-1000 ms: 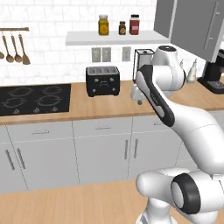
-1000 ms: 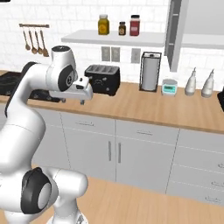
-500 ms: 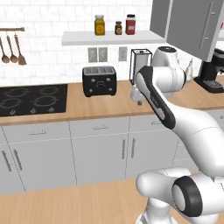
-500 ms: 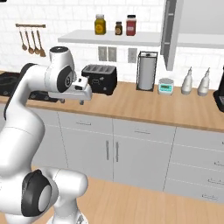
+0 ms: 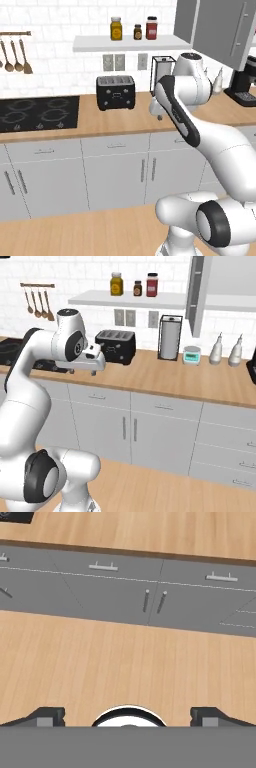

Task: Gather all objects into one cabinet and sort the glasses and bowls to opposite sides.

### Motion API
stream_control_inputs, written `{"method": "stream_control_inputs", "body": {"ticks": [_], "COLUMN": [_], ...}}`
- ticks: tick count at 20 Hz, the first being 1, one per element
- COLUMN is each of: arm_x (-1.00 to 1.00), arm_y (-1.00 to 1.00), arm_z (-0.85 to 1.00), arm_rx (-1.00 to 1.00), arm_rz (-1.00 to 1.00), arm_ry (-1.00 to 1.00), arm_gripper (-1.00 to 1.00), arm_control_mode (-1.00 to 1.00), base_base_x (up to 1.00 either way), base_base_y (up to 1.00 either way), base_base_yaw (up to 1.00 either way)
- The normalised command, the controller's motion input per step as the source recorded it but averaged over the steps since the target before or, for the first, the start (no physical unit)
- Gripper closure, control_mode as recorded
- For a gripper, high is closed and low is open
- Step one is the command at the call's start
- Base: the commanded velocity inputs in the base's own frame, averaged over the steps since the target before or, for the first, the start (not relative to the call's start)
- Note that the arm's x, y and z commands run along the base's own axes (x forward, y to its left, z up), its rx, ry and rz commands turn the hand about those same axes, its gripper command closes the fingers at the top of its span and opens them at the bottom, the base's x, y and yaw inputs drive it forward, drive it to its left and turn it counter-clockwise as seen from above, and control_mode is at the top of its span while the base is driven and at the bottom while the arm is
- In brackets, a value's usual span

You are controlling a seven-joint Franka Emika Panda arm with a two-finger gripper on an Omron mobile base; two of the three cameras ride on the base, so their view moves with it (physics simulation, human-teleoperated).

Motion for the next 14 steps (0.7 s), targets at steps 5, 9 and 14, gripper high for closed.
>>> {"method": "stream_control_inputs", "body": {"ticks": [5,9,14], "arm_x": [0.00,0.00,0.00], "arm_y": [0.00,0.00,0.00], "arm_z": [0.00,0.00,0.00], "arm_rx": [0.00,0.00,0.00], "arm_rz": [0.00,0.00,0.00], "arm_ry": [0.00,0.00,0.00], "arm_gripper": [-1.00,-1.00,-1.00], "arm_control_mode": [1.00,1.00,1.00], "base_base_x": [-0.11,0.55,0.18], "base_base_y": [-1.00,-0.93,-0.67], "base_base_yaw": [0.06,-0.10,-0.03]}}
